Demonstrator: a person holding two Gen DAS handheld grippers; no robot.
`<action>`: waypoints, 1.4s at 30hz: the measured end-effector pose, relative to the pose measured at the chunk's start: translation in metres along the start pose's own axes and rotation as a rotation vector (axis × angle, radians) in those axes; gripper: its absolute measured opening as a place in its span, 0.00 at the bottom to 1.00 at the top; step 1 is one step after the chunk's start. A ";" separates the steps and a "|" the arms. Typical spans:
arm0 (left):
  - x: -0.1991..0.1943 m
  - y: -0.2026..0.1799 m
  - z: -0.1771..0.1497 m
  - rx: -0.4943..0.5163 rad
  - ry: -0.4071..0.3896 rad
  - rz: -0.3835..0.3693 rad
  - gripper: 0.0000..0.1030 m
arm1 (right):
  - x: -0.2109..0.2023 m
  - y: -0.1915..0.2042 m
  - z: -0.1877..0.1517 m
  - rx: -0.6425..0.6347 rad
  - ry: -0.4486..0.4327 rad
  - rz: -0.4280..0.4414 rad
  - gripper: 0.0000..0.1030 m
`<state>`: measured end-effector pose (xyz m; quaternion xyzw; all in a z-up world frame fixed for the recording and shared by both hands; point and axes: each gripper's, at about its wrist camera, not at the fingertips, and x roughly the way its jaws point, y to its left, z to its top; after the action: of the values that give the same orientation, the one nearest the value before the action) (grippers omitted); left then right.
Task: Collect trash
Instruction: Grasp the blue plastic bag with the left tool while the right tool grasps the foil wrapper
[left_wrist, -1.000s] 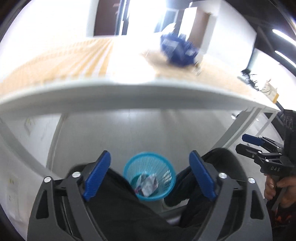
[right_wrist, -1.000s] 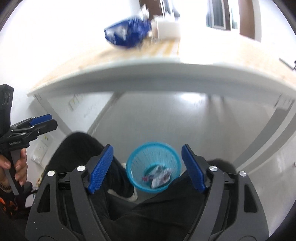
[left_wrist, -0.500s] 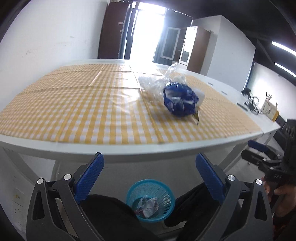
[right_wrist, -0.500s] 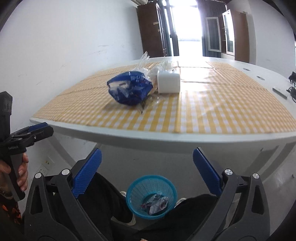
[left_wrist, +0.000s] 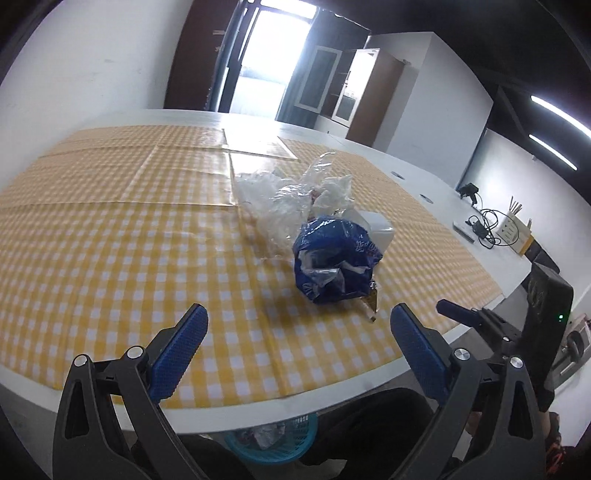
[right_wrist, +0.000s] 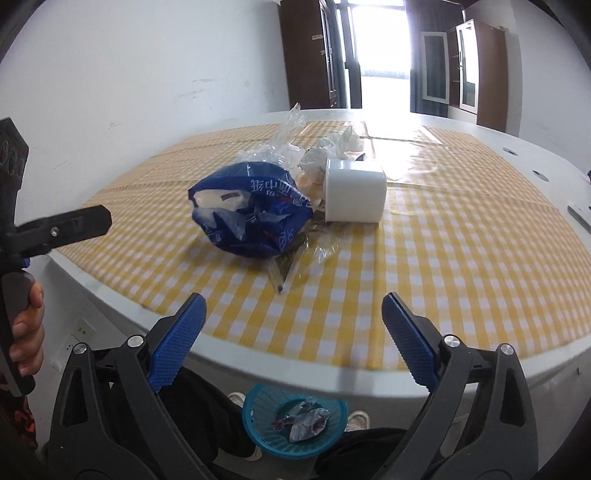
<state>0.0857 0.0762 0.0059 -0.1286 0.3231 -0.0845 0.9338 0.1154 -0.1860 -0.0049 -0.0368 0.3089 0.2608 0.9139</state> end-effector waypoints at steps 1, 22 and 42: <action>0.005 -0.001 0.004 0.007 0.004 0.004 0.94 | 0.005 -0.001 0.003 -0.001 0.006 -0.002 0.86; 0.088 0.005 0.032 -0.022 0.035 0.046 0.60 | 0.059 -0.002 0.021 -0.034 0.114 -0.022 0.19; 0.048 0.013 0.024 -0.106 -0.072 0.022 0.30 | 0.014 -0.017 0.059 -0.040 -0.045 -0.022 0.04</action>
<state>0.1385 0.0819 -0.0080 -0.1775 0.2946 -0.0524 0.9375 0.1658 -0.1810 0.0330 -0.0527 0.2823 0.2579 0.9225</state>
